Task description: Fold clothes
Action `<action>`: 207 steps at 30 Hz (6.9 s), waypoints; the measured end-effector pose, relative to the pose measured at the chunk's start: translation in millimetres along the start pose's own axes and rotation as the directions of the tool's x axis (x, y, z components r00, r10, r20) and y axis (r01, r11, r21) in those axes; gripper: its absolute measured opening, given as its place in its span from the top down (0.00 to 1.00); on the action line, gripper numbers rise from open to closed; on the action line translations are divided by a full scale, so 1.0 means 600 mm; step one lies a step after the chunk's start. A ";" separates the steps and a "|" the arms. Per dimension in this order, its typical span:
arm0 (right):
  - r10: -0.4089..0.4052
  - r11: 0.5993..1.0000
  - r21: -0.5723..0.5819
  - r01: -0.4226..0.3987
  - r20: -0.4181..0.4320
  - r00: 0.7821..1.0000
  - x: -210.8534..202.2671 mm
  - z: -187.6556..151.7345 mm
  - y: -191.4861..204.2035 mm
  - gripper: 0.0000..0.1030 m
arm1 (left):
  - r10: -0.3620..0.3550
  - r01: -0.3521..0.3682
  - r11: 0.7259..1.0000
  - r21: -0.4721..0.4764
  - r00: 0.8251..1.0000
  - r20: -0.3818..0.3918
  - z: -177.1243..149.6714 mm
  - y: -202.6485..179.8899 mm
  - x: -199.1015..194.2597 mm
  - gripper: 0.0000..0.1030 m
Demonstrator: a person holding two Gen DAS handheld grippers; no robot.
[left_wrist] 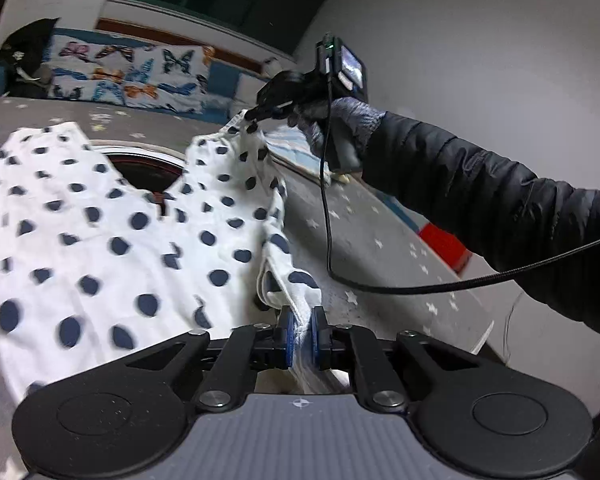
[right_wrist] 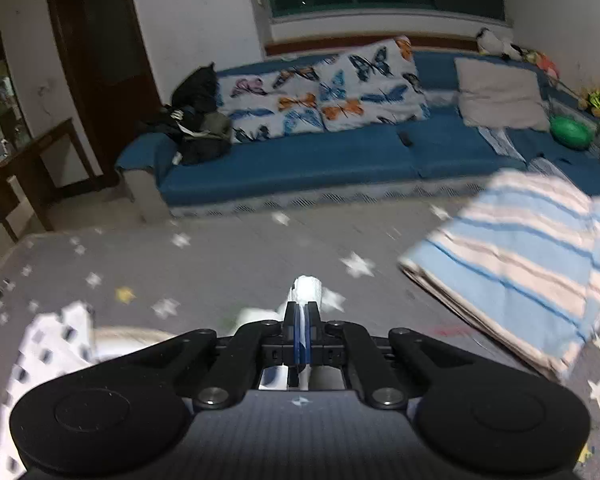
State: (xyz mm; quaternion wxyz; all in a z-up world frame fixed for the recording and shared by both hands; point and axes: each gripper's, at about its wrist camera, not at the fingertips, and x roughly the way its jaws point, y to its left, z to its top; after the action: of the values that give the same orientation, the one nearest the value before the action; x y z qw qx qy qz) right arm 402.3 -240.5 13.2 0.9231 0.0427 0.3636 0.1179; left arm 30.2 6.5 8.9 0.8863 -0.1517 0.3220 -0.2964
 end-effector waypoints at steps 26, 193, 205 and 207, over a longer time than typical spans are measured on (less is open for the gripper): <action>0.072 0.967 -0.226 -0.114 -0.188 0.980 0.128 -0.031 0.370 0.86 | 0.110 -0.074 0.971 -0.229 0.983 0.149 -0.073 0.097 -0.180 0.91; 0.437 0.866 -0.202 -0.458 -0.141 0.888 -0.101 -0.208 0.157 0.95 | 0.274 -0.278 0.960 -0.031 0.958 -0.084 0.079 0.177 0.093 0.62; 0.556 0.810 -0.080 -0.581 -0.211 0.804 -0.047 -0.255 0.145 0.76 | 0.323 -0.327 0.942 -0.074 0.945 -0.054 0.087 0.207 0.068 0.63; 0.557 0.808 -0.087 -0.583 -0.213 0.803 -0.048 -0.260 0.149 0.87 | 0.334 -0.337 0.939 -0.069 0.941 -0.056 0.087 0.210 0.067 0.63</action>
State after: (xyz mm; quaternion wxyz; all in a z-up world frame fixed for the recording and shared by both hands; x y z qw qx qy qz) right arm 258.8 -162.2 -67.2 0.8090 0.0709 0.4048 0.4203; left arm 143.3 83.3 -29.5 0.9100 -0.1225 0.3737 -0.1315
